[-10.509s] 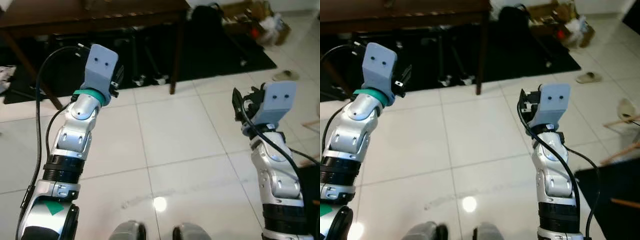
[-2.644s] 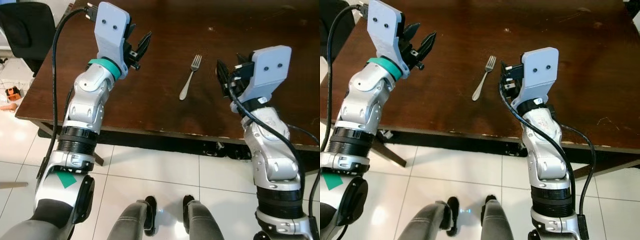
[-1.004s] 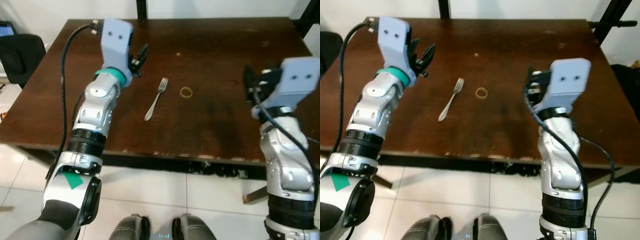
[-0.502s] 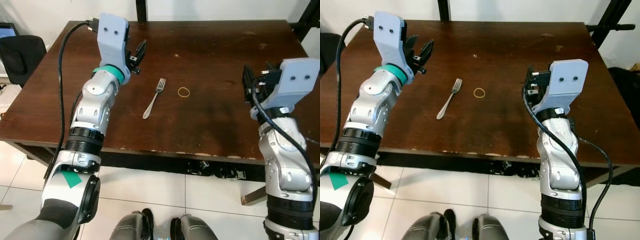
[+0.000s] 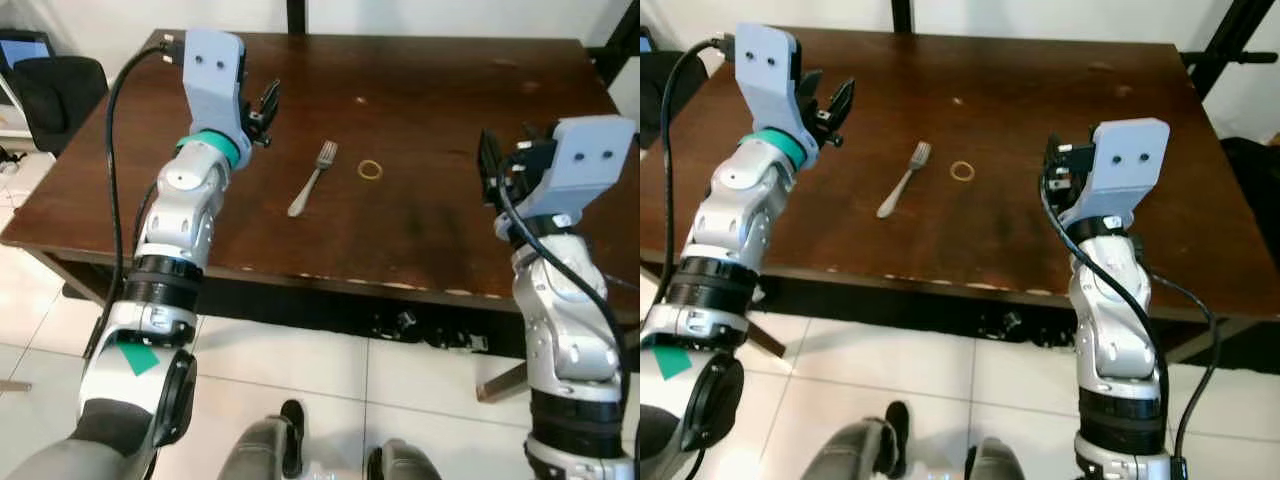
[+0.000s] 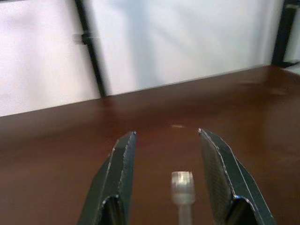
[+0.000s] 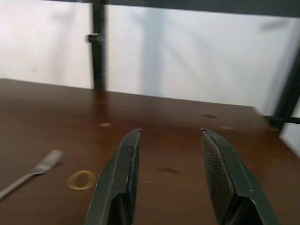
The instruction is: Setting the table
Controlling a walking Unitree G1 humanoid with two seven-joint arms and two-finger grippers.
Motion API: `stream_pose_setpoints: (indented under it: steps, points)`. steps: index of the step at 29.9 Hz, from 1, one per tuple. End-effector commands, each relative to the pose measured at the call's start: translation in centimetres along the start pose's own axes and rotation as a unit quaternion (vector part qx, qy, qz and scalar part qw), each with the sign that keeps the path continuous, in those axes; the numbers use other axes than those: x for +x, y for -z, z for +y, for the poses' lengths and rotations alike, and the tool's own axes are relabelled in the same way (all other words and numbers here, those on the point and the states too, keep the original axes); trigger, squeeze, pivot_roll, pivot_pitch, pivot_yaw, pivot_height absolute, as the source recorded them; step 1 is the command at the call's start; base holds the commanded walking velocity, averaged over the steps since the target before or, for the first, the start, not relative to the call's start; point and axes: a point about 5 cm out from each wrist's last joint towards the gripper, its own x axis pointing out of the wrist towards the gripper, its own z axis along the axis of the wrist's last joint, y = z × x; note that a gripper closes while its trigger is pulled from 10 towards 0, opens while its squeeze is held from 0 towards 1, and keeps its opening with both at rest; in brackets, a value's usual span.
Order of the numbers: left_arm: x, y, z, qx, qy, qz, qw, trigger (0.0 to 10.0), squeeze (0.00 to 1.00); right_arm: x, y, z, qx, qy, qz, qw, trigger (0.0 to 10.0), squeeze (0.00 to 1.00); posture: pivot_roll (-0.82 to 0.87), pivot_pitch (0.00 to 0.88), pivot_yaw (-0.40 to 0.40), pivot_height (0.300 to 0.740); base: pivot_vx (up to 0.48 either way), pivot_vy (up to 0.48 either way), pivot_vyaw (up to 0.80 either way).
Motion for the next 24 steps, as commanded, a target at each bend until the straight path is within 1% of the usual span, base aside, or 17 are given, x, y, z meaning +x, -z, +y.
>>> stream_pose_setpoints:
  steps: [1,7,8,9,14,16,17,18,19,20,22,23,24]
  points:
    - [0.0,0.4,0.1,-0.005,-0.001,0.013,1.0,10.0,0.0,-0.1,0.1,0.0,0.005,-0.001,0.0,1.0,10.0,0.0,-0.11,0.049,0.122,0.74,0.0,0.0,0.0]
    - [0.0,0.5,0.1,-0.014,0.007,0.02,1.0,10.0,0.0,-0.1,0.1,0.1,0.005,-0.001,0.001,1.0,10.0,0.0,-0.12,0.05,0.123,0.74,0.0,0.0,0.0]
    - [0.0,0.7,0.0,-0.014,0.016,0.032,0.999,10.0,0.0,-0.1,0.1,0.1,0.006,-0.001,0.001,1.0,10.0,0.0,-0.11,0.05,0.123,0.74,0.0,0.0,0.0]
    - [0.0,0.7,0.0,-0.014,0.016,0.032,0.999,10.0,0.0,-0.1,0.1,0.1,0.006,-0.001,0.001,1.0,10.0,0.0,-0.11,0.05,0.123,0.74,0.0,0.0,0.0]
    - [0.0,2.1,0.0,0.012,0.041,0.09,0.995,10.0,0.0,-0.1,0.1,0.2,0.007,-0.001,0.001,1.0,10.0,0.0,-0.11,0.052,0.126,0.74,0.0,0.0,0.0]
    - [0.0,2.1,0.0,0.012,0.041,0.09,0.995,10.0,0.0,-0.1,0.1,0.2,0.007,-0.001,0.001,1.0,10.0,0.0,-0.11,0.052,0.126,0.74,0.0,0.0,0.0]
    - [0.0,2.3,-0.1,0.015,0.049,0.1,0.994,10.0,0.0,-0.1,0.1,0.2,0.008,-0.001,0.001,1.0,10.0,0.0,-0.11,0.057,0.127,0.74,0.0,0.0,0.0]
    - [-0.1,2.6,-0.2,0.024,0.07,0.114,0.991,10.0,0.0,-0.1,0.1,0.3,0.009,-0.003,0.001,1.0,10.0,0.0,-0.1,0.065,0.127,0.74,0.0,0.0,0.0]
    - [-0.1,2.6,-0.2,0.024,0.07,0.114,0.991,10.0,0.0,-0.1,0.1,0.3,0.009,-0.003,0.001,1.0,10.0,0.0,-0.1,0.065,0.127,0.74,0.0,0.0,0.0]
    - [-0.2,2.8,-0.2,0.03,0.084,0.123,0.988,10.0,0.0,-0.2,0.0,0.4,0.01,-0.003,0.001,1.0,10.0,0.0,-0.1,0.073,0.128,0.74,0.0,0.0,0.0]
    - [-0.2,3.6,0.2,0.049,0.095,0.15,0.983,10.0,0.0,-0.1,0.1,1.1,0.015,-0.02,0.004,1.0,10.0,0.0,-0.08,0.103,0.13,0.74,0.0,0.0,0.0]
    - [-0.2,3.6,0.2,0.049,0.095,0.15,0.983,10.0,0.0,-0.1,0.1,1.1,0.015,-0.02,0.004,1.0,10.0,0.0,-0.08,0.103,0.13,0.74,0.0,0.0,0.0]
    - [-0.1,4.1,0.5,0.047,0.09,0.165,0.981,10.0,0.0,0.0,0.1,1.6,0.019,-0.036,0.006,0.999,10.0,0.0,-0.07,0.122,0.126,0.74,0.0,0.0,0.0]
